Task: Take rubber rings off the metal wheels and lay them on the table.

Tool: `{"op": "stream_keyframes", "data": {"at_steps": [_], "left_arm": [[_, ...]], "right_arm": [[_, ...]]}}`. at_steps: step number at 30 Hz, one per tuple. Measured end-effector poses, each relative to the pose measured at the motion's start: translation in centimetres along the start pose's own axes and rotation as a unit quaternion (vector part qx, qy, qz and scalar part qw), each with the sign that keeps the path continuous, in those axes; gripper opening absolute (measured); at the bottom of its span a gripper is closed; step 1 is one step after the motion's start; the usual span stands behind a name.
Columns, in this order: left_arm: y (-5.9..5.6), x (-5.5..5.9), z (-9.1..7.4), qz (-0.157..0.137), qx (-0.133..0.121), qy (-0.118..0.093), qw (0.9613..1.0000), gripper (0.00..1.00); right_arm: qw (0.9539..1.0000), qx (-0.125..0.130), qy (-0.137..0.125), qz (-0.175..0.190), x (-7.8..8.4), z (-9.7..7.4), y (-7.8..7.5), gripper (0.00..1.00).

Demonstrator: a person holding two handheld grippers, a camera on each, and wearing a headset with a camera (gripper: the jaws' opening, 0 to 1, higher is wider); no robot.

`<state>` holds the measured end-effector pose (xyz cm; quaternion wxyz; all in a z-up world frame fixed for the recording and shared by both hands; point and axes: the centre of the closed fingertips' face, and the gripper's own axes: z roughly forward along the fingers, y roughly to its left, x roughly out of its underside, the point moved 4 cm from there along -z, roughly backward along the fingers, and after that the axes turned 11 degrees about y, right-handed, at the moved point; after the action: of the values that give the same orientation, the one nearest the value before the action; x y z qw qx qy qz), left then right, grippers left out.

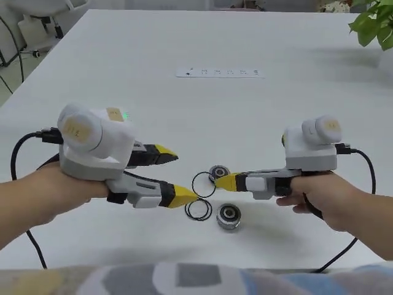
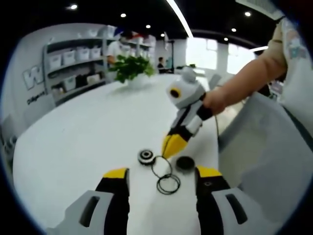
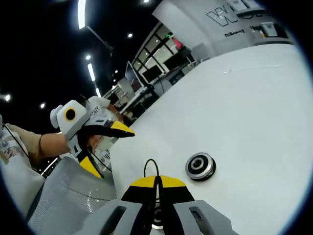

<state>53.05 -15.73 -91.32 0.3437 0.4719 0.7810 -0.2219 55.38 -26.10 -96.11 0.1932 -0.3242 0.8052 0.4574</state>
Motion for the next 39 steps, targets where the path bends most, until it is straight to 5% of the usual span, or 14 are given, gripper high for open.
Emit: {"op": "stream_keyframes", "data": {"at_steps": [16, 39], "left_arm": [[-0.1, 1.4, -0.7, -0.011, -0.004, 0.007, 0.9999, 0.57], [-0.1, 2.0, -0.6, -0.015, -0.005, 0.016, 0.9997, 0.56]], "right_arm": [[0.9960, 0.004, 0.089, -0.003, 2.0, 1.9, -0.2, 0.00], [0.9929, 0.039, 0.103, -0.043, 2.0, 2.3, -0.3, 0.04]]}}
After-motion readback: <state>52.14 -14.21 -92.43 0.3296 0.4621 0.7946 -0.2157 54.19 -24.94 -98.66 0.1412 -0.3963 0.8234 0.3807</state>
